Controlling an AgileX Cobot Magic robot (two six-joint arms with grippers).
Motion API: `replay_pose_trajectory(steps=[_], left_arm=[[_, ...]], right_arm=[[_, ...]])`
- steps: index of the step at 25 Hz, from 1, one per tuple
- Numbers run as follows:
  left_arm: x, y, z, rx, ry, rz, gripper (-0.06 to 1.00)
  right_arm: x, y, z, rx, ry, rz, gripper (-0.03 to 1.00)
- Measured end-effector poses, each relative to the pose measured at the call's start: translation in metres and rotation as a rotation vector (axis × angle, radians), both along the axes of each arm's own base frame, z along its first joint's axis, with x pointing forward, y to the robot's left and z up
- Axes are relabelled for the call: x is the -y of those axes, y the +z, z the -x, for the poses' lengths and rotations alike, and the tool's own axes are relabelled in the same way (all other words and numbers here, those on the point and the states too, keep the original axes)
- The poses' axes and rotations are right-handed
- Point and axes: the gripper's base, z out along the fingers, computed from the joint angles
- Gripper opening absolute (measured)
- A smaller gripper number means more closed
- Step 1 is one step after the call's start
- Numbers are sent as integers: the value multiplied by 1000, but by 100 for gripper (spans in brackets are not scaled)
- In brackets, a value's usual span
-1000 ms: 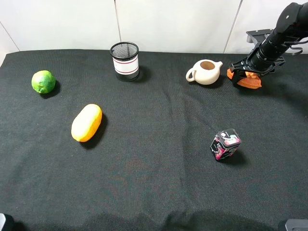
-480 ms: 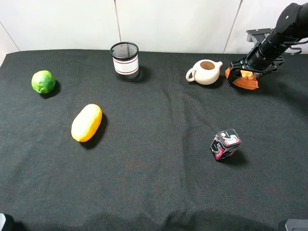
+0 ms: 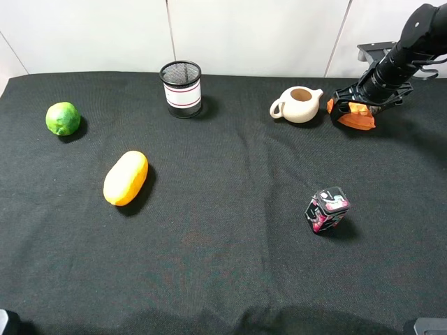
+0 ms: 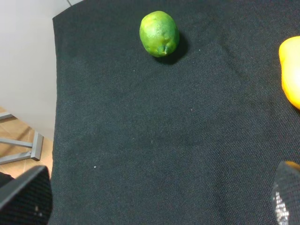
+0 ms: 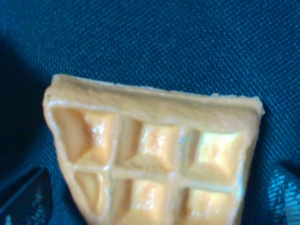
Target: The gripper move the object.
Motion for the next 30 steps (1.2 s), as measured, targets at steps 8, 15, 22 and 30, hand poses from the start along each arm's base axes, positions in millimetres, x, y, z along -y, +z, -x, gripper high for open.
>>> replay_pose_trajectory(steps=[8, 15, 22, 30], left_arm=[[0, 0, 0, 0, 0, 0, 99], [0, 0, 0, 0, 1, -1, 99], [0, 0, 0, 0, 1, -1, 99], [0, 0, 0, 0, 1, -1, 99]], right_arm=[[-1, 28, 6, 5, 26, -9, 69], [-3, 61, 18, -20, 44, -25, 69], [-5, 96, 36, -61, 54, -41, 69], [-7, 133, 62, -136, 35, -67, 69]])
